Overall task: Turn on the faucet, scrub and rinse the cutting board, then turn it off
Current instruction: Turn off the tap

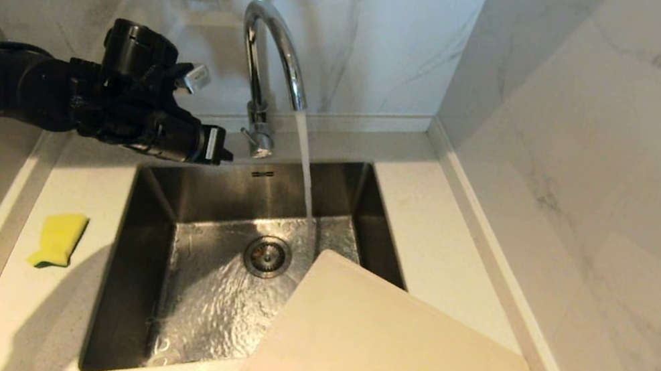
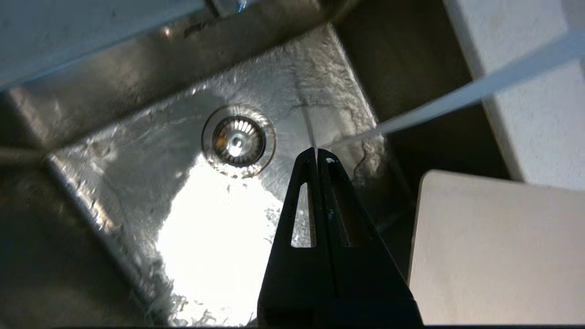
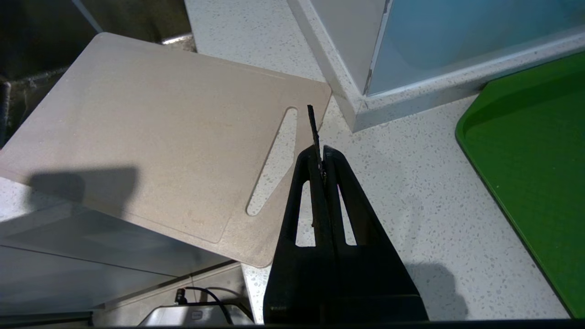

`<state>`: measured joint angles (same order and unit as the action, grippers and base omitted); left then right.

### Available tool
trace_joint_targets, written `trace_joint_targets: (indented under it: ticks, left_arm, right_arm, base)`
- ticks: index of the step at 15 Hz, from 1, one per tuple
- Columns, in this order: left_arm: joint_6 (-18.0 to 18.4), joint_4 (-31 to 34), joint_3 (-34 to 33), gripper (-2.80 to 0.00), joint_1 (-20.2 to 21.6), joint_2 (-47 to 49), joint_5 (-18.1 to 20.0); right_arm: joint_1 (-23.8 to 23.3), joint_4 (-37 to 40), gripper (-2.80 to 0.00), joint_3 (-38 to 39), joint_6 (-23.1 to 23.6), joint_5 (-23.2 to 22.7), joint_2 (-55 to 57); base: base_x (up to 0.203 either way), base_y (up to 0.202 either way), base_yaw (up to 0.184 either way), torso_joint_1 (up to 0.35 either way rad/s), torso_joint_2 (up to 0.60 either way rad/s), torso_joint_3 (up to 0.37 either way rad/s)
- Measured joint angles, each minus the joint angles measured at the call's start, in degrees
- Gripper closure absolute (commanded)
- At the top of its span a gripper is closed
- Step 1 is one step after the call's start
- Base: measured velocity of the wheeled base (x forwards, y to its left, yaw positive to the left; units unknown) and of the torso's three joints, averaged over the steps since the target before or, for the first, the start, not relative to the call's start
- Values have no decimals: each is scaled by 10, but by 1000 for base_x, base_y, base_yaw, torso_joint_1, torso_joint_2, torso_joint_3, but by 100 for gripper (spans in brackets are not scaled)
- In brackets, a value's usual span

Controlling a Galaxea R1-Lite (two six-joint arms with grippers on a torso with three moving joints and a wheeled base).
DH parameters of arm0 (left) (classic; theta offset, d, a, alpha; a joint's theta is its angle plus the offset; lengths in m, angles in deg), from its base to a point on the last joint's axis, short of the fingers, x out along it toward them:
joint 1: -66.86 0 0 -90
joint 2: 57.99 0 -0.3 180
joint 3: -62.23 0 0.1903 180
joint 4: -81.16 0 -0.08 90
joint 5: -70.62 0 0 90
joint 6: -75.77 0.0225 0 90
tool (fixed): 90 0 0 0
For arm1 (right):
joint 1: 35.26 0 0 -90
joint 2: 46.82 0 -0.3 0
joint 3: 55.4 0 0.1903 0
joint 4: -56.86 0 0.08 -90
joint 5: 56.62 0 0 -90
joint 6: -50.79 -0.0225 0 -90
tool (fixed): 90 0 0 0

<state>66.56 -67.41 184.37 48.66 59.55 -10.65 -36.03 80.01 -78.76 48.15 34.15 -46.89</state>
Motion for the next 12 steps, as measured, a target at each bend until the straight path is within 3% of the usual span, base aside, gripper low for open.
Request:
trace_joint_targets:
  ticks: [8, 12]
  left_arm:
    - [-8, 3, 122, 0, -3, 91, -6]
    - [12, -7, 143, 0, -3, 117, -9]
  right_arm:
    - [0, 0, 0, 0, 0, 0, 0]
    - [0, 0, 0, 0, 0, 0, 0]
  base:
    - [0, 0, 0, 0, 0, 0]
    - [0, 0, 0, 0, 0, 0]
